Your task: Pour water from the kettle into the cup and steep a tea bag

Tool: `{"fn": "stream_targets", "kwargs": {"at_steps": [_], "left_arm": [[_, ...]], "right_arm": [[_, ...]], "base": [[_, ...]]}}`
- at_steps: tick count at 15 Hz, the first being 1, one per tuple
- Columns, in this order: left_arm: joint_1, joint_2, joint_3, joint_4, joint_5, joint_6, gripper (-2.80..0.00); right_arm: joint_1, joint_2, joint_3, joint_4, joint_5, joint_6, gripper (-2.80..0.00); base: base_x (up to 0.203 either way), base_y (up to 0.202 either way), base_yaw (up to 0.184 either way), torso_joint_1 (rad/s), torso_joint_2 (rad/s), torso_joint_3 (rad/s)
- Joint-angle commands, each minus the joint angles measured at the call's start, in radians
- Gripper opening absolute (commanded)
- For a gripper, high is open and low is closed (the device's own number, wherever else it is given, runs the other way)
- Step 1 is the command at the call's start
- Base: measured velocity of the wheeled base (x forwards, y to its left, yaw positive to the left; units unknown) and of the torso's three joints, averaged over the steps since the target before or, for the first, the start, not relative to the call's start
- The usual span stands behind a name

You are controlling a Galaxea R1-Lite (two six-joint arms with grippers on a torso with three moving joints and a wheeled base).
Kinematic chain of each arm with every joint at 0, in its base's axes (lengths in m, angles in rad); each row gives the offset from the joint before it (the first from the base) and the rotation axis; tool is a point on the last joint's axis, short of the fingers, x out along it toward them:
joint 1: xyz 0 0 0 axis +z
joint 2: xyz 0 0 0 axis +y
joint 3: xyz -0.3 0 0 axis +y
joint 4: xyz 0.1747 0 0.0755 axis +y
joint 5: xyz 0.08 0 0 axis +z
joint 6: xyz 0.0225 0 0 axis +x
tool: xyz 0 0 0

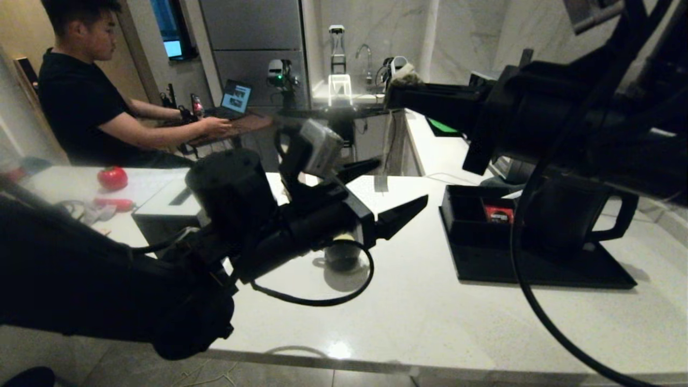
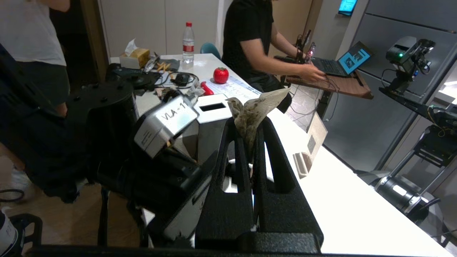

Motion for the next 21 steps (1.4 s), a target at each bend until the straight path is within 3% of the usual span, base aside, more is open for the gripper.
{"fn": "stream_targets", "kwargs": {"at_steps": [1, 16, 21], "left_arm": [[-0.006, 0.007, -0.002, -0.010, -0.003, 0.000, -2.80], [-0.009, 0.010, 0.000, -0.011, 0.006, 0.001, -2.80], [-0.002, 0.010, 0.000, -0.011, 0.020, 0.001, -2.80]], "right_arm": [[0.000, -0.001, 0.000, -0.004, 0.003, -0.001, -2.80], [0.000, -0.017, 0.033, -0.002, 0.001, -0.003, -2.80], [0.000, -0.045, 0.118, -0.006, -0.001, -0.009, -2.80]], "base": [[0.000, 0.000, 0.000, 0.000, 0.00, 0.000], [0.000, 0.000, 0.000, 0.000, 0.00, 0.000], [0.000, 0.000, 0.000, 0.000, 0.00, 0.000]]}}
